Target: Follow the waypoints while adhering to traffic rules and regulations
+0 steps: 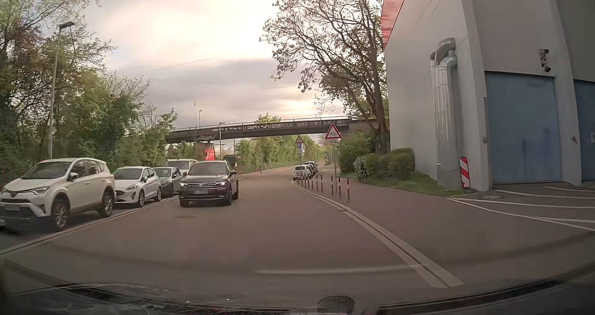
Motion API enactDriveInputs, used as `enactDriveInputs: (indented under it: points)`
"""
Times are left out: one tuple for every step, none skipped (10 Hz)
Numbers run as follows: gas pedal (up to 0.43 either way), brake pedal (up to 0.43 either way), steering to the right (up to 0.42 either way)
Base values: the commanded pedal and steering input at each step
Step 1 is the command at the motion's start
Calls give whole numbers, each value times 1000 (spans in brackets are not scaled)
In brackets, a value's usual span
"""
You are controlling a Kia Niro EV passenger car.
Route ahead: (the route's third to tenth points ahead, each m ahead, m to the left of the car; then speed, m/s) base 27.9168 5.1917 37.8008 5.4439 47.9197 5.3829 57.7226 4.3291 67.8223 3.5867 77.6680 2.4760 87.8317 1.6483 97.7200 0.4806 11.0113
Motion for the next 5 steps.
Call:
enactDriveInputs:
  points:
    - [20,0,-41]
    - [20,0,-41]
    - [20,0,-41]
    - [28,0,-41]
    - [39,0,-41]
